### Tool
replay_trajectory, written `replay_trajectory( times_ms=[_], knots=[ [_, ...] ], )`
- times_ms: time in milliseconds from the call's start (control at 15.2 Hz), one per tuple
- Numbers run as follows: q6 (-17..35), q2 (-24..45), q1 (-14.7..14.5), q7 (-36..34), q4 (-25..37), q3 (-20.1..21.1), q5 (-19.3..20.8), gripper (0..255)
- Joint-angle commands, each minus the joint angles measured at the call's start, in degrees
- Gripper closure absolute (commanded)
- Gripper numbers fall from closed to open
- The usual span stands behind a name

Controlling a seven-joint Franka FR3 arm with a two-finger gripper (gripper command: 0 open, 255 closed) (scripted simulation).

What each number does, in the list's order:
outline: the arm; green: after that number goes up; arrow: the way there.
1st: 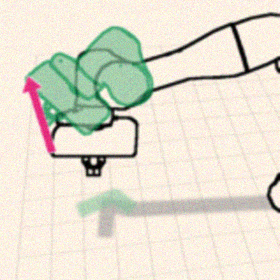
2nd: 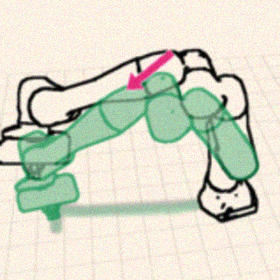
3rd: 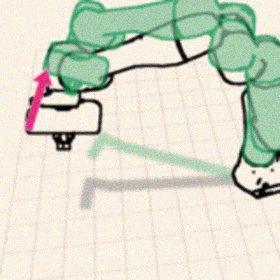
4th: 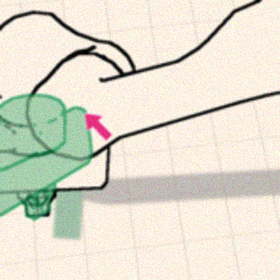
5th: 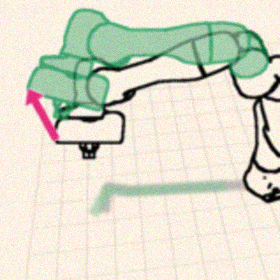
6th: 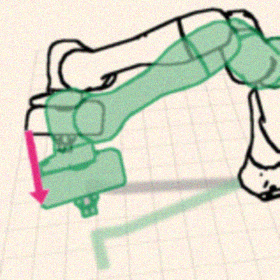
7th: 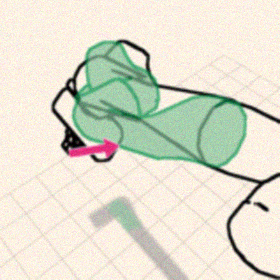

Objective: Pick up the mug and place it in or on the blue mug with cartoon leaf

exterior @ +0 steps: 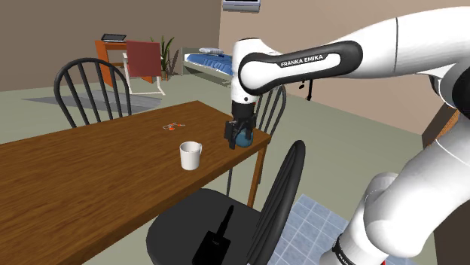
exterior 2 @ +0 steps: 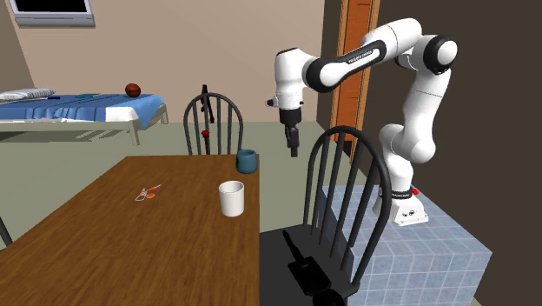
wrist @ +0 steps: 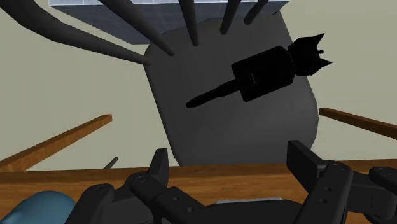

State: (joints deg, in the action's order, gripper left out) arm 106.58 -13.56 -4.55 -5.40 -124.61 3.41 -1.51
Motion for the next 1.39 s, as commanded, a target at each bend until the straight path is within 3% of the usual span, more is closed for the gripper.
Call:
replay_trajectory(
  times_ms=[0,594,1122,1320],
  knots=[
    [1.5,4.8,-0.3,-0.4,3.5,0.5,0.5,0],
    [4.7,24.4,-2.2,-3.2,20.6,2.5,3.8,0],
    [2.1,43.4,-5.3,-4.8,42.7,2.9,7.2,0],
    [3.1,45.1,-5.5,-4.9,43.4,2.8,7.5,0]
  ],
)
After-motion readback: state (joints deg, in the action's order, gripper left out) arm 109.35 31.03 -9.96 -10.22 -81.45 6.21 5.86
